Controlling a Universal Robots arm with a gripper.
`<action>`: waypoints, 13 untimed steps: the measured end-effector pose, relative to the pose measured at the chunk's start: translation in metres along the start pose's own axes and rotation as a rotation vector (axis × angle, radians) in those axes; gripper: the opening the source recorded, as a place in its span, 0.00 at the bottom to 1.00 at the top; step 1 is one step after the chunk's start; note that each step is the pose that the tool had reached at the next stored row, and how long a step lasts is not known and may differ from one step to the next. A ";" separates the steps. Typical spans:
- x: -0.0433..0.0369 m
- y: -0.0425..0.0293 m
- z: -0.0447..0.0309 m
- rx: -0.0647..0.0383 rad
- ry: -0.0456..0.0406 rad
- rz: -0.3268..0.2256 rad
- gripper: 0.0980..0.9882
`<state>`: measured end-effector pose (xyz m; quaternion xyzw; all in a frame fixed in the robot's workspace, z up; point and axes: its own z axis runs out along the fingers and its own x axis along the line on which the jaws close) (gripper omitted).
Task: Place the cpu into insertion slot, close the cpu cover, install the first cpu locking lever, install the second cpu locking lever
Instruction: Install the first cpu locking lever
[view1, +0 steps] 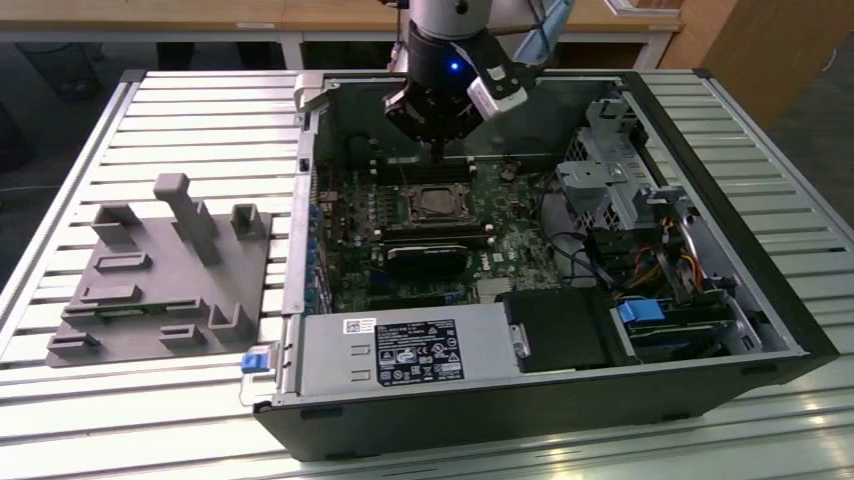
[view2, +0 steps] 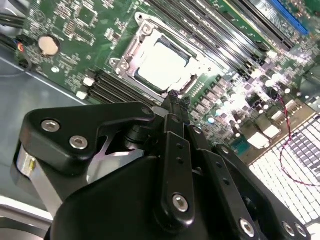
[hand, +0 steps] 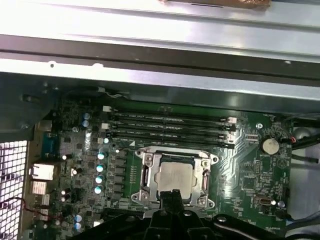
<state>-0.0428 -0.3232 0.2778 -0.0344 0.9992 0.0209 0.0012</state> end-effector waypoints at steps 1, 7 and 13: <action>0.0021 0.0001 0.0003 0.000 -0.0003 0.000 0.01; 0.0091 0.0008 0.0042 0.000 -0.0015 0.030 0.01; 0.0165 0.0012 0.0067 -0.002 -0.0018 0.032 0.01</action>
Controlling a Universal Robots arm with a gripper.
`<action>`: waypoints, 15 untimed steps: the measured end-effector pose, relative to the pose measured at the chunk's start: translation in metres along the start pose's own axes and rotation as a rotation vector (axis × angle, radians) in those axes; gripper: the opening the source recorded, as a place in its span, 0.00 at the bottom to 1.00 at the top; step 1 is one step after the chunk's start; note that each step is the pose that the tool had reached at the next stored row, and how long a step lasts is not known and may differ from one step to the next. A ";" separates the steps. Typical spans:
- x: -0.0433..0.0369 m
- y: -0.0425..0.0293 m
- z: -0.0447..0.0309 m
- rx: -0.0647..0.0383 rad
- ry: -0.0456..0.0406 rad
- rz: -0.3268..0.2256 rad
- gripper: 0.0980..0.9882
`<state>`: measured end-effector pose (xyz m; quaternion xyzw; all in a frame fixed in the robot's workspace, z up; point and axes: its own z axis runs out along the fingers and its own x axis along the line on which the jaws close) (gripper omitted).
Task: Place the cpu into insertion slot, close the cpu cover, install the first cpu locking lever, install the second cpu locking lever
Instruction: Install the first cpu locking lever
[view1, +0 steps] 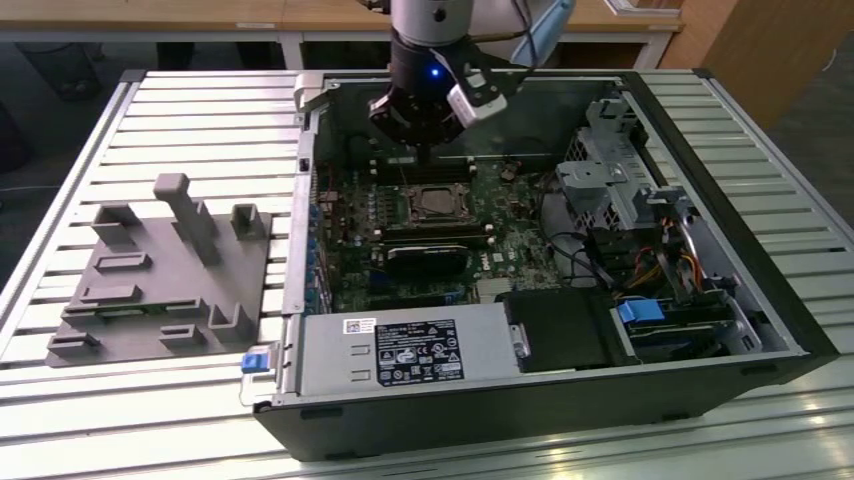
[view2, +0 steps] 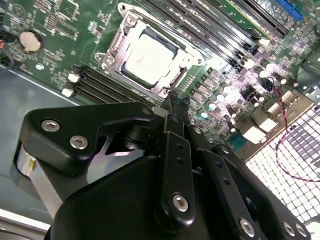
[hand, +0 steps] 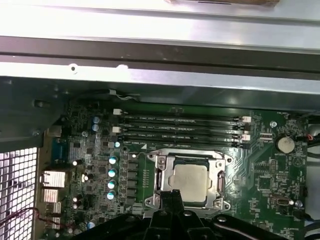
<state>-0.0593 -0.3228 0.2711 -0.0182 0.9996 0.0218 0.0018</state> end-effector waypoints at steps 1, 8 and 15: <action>0.0019 0.0001 0.0006 0.000 0.0000 0.000 0.01; 0.0181 0.0003 0.0059 0.000 -0.0021 0.008 0.01; 0.0341 0.0030 0.0103 -0.003 -0.0053 0.008 0.01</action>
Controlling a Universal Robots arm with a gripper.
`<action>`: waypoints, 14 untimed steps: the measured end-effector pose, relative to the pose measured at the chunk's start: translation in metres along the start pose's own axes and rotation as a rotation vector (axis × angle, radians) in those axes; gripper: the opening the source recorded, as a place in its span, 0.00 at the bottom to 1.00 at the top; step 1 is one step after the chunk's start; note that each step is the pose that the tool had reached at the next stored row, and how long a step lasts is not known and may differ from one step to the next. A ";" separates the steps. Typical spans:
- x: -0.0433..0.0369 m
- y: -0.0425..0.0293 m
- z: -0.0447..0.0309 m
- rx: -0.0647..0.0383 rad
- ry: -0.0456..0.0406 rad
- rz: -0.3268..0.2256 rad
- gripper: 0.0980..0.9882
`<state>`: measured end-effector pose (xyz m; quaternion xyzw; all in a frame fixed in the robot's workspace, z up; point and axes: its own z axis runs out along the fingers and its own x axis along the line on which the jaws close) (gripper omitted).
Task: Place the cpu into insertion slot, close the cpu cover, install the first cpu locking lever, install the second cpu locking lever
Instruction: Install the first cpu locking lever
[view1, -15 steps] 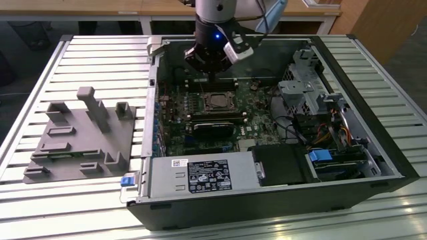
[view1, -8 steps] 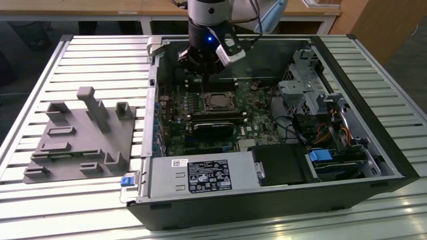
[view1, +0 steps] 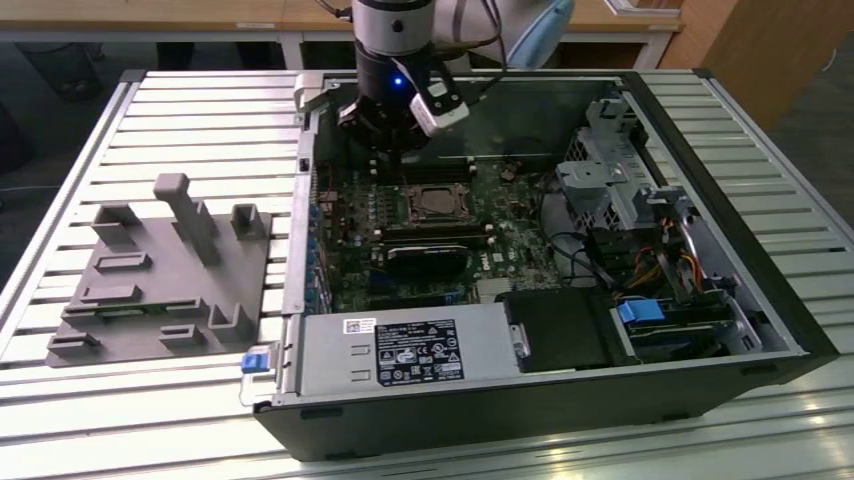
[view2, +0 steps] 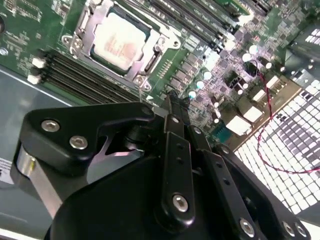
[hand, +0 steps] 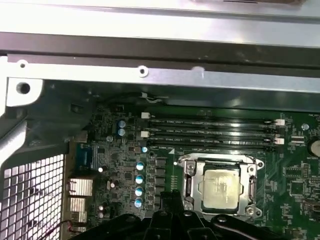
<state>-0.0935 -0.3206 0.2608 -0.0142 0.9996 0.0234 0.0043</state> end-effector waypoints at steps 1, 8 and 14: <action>0.0011 0.0006 0.0007 -0.001 -0.0001 0.000 0.01; 0.0054 0.0114 0.0058 -0.004 -0.0004 0.000 0.01; 0.0071 0.0224 0.0093 -0.007 -0.0005 0.000 0.01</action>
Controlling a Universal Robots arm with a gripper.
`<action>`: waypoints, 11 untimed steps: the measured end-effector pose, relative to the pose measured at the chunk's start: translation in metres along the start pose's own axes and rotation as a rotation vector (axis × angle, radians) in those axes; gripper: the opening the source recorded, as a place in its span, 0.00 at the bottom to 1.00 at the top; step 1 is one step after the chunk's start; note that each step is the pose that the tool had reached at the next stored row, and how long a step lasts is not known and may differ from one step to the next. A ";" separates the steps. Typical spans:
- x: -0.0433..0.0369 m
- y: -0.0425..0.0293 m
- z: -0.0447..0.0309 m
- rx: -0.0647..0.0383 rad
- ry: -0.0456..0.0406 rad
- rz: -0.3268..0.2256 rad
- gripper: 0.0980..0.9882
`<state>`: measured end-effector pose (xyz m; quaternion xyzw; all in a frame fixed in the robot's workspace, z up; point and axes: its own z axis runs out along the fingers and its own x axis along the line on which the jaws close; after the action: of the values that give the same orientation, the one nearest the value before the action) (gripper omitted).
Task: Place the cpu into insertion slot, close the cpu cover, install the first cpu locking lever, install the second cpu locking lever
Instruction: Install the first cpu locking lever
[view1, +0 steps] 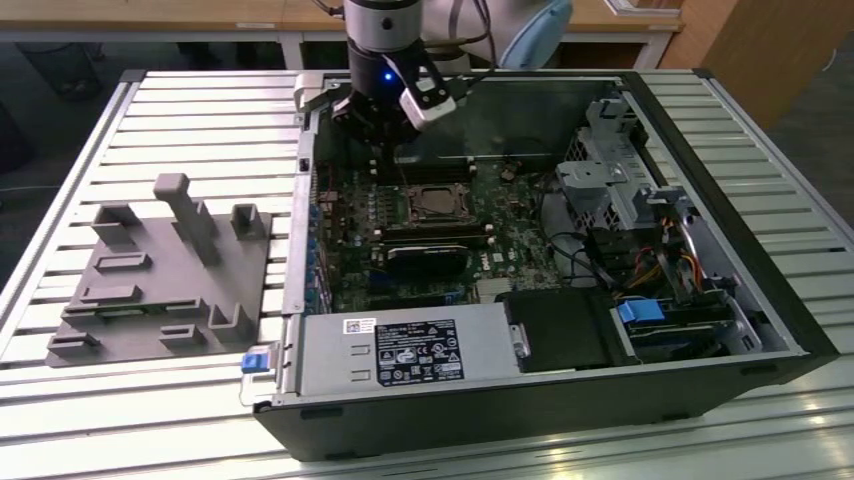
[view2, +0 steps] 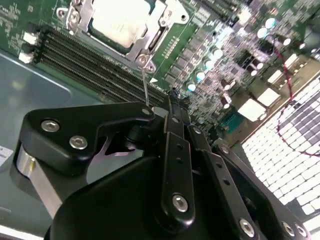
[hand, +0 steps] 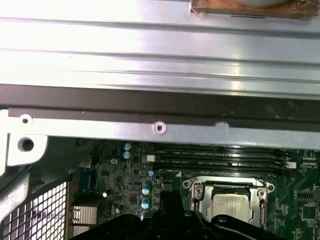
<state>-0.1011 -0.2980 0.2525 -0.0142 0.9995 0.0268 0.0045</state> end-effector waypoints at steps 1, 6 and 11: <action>0.0000 0.0008 0.0005 -0.001 0.0000 0.000 0.01; -0.0019 0.0019 0.0017 -0.004 0.0000 0.000 0.01; -0.0085 0.0018 0.0019 -0.004 -0.0001 0.000 0.01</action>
<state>-0.0927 -0.2958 0.2507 -0.0142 0.9995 0.0286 0.0045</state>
